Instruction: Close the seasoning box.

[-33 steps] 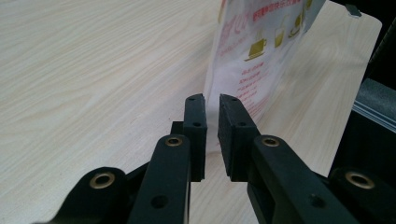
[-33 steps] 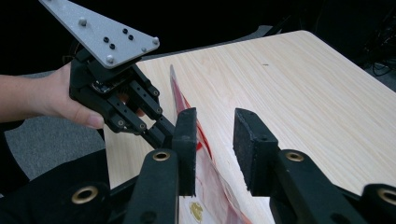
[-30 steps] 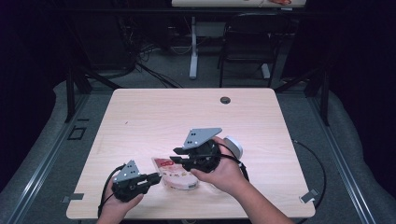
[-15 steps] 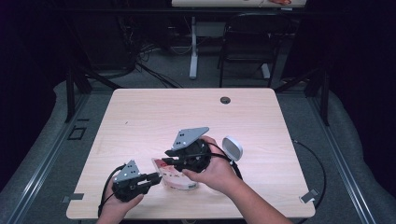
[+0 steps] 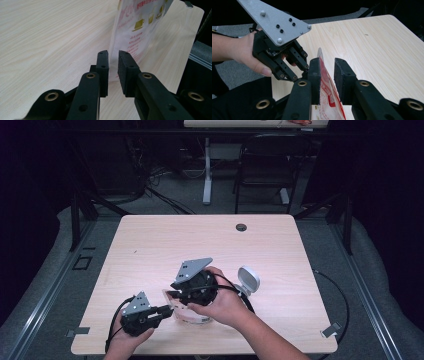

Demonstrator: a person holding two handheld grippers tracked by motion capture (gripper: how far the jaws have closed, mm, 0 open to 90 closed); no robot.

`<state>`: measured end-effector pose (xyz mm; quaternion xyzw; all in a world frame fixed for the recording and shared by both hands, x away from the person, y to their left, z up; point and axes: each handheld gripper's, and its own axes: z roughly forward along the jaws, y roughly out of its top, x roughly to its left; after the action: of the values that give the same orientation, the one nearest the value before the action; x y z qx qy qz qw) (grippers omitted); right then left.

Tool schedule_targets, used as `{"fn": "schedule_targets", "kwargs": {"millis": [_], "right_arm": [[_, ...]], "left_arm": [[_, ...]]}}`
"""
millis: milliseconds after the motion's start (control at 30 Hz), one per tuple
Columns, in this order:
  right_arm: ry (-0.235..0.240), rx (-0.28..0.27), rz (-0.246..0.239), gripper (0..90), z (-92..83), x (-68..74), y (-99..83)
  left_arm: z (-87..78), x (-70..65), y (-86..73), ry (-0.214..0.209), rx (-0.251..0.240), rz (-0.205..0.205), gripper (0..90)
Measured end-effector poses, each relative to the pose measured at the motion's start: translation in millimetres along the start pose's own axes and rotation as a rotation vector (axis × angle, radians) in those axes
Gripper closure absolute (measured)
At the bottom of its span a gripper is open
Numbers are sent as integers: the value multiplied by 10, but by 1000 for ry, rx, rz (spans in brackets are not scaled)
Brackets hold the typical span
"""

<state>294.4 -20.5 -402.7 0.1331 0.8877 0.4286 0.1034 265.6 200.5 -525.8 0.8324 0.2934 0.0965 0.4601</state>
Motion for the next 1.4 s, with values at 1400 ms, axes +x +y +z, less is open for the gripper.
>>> {"fn": "schedule_targets", "kwargs": {"millis": [1400], "right_arm": [[-2,101,-35,772,192,20,39]], "left_arm": [[16,-7,2,-3,6,8,801]]}}
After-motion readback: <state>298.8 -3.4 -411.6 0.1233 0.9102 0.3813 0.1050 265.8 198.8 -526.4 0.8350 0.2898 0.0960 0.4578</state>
